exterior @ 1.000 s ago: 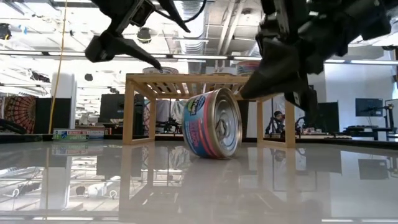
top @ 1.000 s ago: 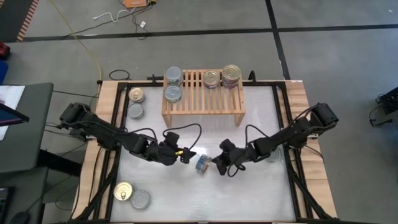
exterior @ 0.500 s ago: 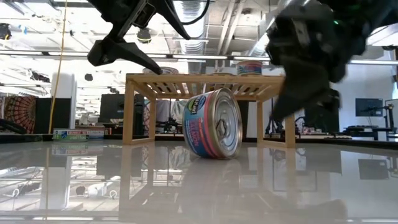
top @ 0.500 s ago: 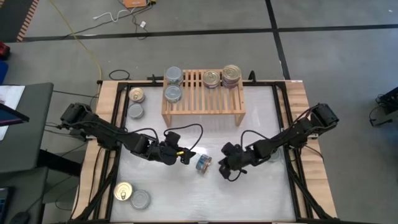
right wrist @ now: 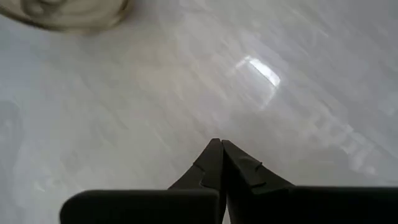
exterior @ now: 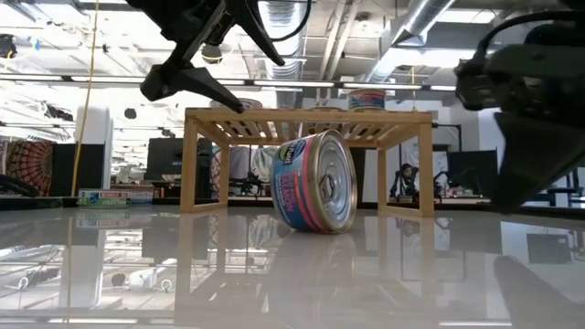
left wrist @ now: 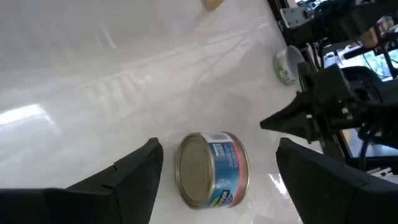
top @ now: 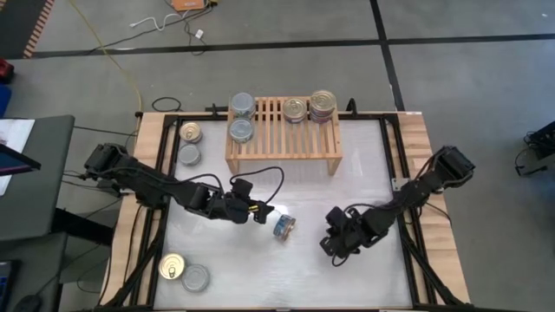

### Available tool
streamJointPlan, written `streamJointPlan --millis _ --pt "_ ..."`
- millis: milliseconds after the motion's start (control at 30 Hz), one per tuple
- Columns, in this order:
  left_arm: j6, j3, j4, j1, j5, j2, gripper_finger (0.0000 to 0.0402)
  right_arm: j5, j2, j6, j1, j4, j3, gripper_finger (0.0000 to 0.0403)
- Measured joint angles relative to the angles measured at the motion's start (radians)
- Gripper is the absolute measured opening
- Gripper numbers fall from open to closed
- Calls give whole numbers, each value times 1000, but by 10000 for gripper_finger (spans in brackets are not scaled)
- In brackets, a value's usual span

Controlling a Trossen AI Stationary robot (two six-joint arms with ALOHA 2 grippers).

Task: Stack canned seafood by type on shelf
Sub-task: Stack the blue tuna can on top of the blue tuna can on the shelf

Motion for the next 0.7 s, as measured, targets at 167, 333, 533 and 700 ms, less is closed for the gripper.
streamJointPlan --millis 167,333,533,700 --pt "52 0 39 20 -9 0 329 12 0 42 29 -33 0 30" --pt "88 0 47 33 -68 0 356 32 0 44 33 -33 0 30" --pt "16 0 41 34 -16 0 358 39 0 41 33 -33 0 30" --pt "91 19 114 25 -15 0 356 45 0 41 33 -32 0 30"
